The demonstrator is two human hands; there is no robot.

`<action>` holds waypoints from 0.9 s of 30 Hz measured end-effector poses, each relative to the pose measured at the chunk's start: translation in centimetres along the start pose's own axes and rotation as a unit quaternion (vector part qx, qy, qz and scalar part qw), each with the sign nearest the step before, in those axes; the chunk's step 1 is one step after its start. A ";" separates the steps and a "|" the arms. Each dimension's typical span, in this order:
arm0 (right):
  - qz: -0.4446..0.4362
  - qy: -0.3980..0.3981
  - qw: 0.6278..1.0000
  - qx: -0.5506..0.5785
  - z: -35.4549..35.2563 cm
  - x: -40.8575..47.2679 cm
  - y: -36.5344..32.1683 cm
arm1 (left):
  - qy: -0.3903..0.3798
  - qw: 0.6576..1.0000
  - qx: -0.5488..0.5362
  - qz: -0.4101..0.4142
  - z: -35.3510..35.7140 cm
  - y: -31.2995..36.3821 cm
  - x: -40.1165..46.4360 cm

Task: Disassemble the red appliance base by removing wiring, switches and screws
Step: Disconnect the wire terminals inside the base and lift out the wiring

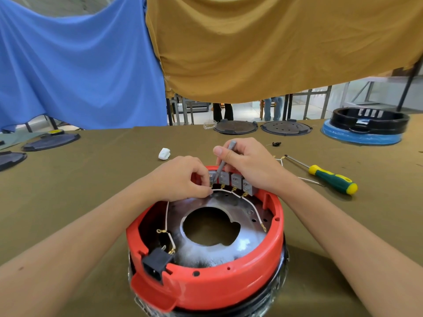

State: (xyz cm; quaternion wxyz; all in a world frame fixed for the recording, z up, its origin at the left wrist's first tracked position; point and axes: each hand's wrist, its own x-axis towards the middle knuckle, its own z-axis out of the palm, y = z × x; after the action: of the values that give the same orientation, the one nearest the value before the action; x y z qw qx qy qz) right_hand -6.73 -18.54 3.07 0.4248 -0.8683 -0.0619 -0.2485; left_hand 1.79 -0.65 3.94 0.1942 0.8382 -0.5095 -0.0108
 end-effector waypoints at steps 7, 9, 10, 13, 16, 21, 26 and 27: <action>0.017 -0.038 0.999 -0.023 0.0 0.1 -0.2 | 0.003 1.000 0.004 0.002 0.0 0.1 0.0; 0.017 -0.039 0.999 -0.028 0.1 0.1 -0.3 | 0.003 1.000 0.004 -0.001 0.0 0.1 0.0; 0.016 -0.031 0.999 -0.023 0.1 0.1 -0.2 | 0.003 1.000 0.004 -0.001 0.0 0.1 0.0; 0.005 0.004 1.000 0.004 0.0 0.0 -0.1 | 0.005 1.000 0.002 0.000 0.0 0.0 0.0; 0.003 0.006 1.000 0.005 0.1 -0.1 -0.1 | 0.006 1.000 0.004 -0.002 0.0 0.0 -0.1; 0.012 -0.012 1.000 0.012 0.0 -0.1 -0.1 | 0.008 1.000 0.004 0.000 0.1 0.0 -0.1; 0.017 0.008 0.999 0.045 0.0 -0.1 0.0 | 0.010 1.000 0.004 -0.007 0.0 0.0 -0.1; 0.019 0.012 0.999 0.049 0.0 -0.1 0.0 | 0.012 1.000 0.003 -0.008 0.1 0.0 -0.1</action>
State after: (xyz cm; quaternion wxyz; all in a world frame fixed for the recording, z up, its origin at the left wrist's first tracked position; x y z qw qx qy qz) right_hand -6.78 -18.50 2.99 0.4723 -0.8445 -0.0521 -0.2472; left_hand 1.69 -0.61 3.87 0.1978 0.8431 -0.5000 -0.0008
